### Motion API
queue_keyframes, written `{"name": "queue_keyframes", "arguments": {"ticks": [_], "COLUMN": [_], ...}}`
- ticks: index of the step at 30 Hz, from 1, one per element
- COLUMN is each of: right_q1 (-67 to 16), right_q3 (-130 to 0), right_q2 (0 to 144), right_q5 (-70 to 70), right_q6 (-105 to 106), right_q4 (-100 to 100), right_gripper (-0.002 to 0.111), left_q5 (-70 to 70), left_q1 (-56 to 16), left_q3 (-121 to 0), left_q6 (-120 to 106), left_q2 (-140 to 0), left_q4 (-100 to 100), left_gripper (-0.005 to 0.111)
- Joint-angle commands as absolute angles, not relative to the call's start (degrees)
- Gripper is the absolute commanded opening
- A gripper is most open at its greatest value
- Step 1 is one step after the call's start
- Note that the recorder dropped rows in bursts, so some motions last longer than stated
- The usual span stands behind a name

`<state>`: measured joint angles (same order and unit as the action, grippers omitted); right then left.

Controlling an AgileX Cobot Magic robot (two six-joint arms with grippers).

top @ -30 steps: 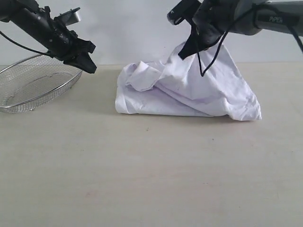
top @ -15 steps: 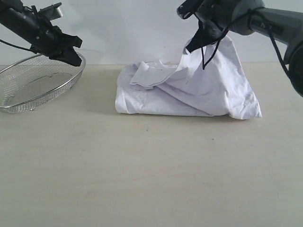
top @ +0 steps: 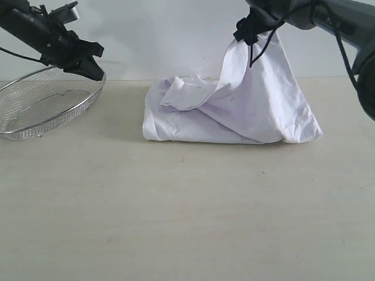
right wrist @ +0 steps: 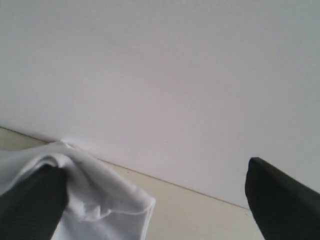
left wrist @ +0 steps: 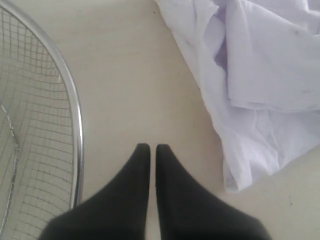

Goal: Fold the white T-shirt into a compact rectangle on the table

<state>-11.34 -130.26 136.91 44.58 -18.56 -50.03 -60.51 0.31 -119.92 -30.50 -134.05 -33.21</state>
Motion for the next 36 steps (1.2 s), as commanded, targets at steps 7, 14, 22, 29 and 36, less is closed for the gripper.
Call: {"name": "queue_keyframes", "arguments": {"ticks": [7, 14, 22, 29, 36], "right_q1": [-11.9, -11.4, -10.6, -10.6, -10.8], "right_q3": [-132.1, -132.0, -132.0, -132.0, -132.0], "right_q2": [136.0, 138.4, 138.5, 138.4, 138.5], "right_q5": [42.9, 44.6, 53.4, 61.9, 67.9], "right_q6": [-18.0, -11.8, -7.9, -3.2, 7.8], "right_q4": [-51.4, -38.5, -29.4, -18.5, 0.7], "right_gripper": [0.082, 0.052, 0.041, 0.000, 0.000], "left_q5": [-63.5, -64.1, -65.8, -65.5, -64.2], "left_q1": [0.0, 0.0, 0.0, -2.5, -4.5], "left_q3": [-120.2, -120.2, -120.1, -118.2, -117.5], "left_q6": [-31.0, -31.3, -32.6, -34.3, -34.0], "left_q2": [-131.5, -131.0, -131.5, -134.5, -137.9], "left_q4": [-34.3, -35.3, -36.3, -38.8, -38.9], "left_gripper": [0.004, 0.004, 0.004, 0.004, 0.004]}}
